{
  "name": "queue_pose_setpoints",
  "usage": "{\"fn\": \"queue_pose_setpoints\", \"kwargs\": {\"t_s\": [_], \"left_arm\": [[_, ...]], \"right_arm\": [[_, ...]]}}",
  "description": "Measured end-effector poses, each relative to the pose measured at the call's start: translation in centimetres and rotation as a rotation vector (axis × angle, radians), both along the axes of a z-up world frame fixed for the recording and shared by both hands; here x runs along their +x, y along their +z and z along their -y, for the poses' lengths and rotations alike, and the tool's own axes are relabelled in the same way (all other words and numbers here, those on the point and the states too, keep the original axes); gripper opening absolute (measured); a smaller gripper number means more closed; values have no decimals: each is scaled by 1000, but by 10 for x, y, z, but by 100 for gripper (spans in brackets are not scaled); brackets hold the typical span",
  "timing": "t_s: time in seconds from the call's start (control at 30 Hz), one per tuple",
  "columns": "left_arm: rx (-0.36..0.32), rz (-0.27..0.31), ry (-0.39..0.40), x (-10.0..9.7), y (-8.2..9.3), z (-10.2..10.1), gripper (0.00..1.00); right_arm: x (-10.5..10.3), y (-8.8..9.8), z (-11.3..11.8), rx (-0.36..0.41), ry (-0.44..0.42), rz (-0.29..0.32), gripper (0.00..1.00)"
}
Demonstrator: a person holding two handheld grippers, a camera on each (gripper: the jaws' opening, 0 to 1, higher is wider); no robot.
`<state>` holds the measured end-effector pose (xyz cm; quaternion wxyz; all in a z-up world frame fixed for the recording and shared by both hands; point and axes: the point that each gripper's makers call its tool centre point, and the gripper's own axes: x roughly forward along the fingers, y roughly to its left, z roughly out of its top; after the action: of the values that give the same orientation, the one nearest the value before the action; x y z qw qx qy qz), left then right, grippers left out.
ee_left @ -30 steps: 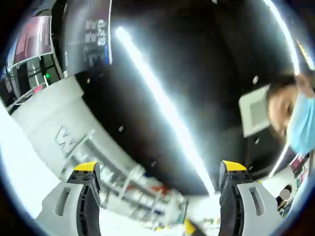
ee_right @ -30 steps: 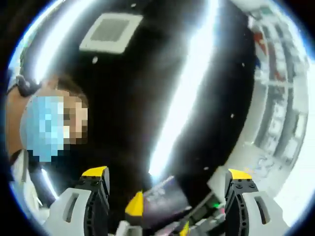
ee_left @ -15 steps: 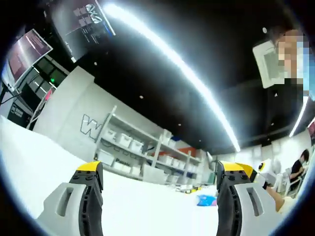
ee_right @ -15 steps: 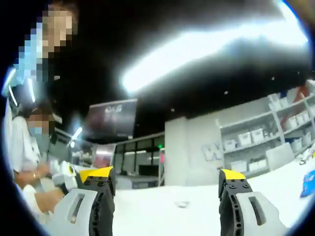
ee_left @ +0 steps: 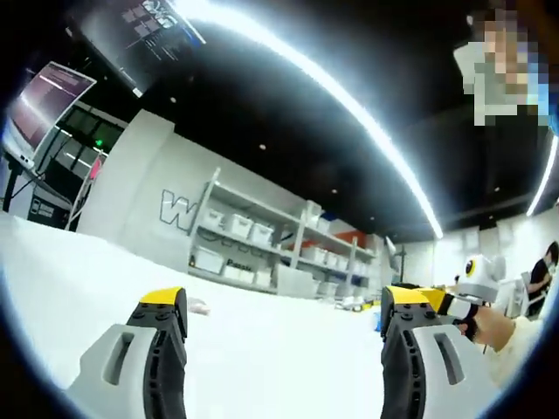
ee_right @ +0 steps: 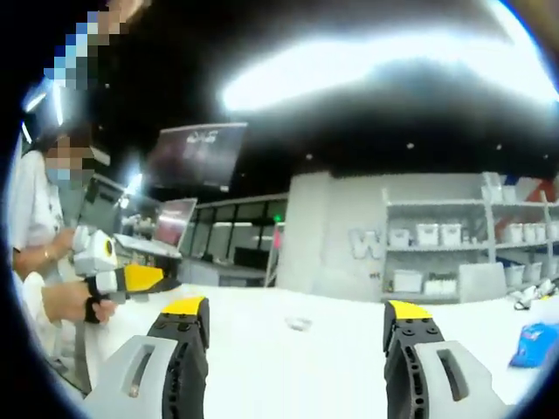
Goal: Open the resealable bag by pulling the two sides of the seal apart until the entire bag opening is separated and visibly accessible.
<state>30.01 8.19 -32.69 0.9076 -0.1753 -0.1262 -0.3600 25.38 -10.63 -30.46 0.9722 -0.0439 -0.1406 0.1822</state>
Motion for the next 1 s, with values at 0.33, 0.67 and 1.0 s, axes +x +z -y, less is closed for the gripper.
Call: {"fn": "queue_pose_setpoints", "kwargs": {"t_s": [0.33,0.67,1.0], "left_arm": [[37,7,0,-1,-4,3,86],[67,5,7,-1,-9,6,84],[86,13,20,0,-10,6,81]], "right_arm": [[3,-13,2,10,-2,-29,81],[7,-15,8,-49,-20,-43,79],[22,-20,7,-129,-11,-98,80]]}}
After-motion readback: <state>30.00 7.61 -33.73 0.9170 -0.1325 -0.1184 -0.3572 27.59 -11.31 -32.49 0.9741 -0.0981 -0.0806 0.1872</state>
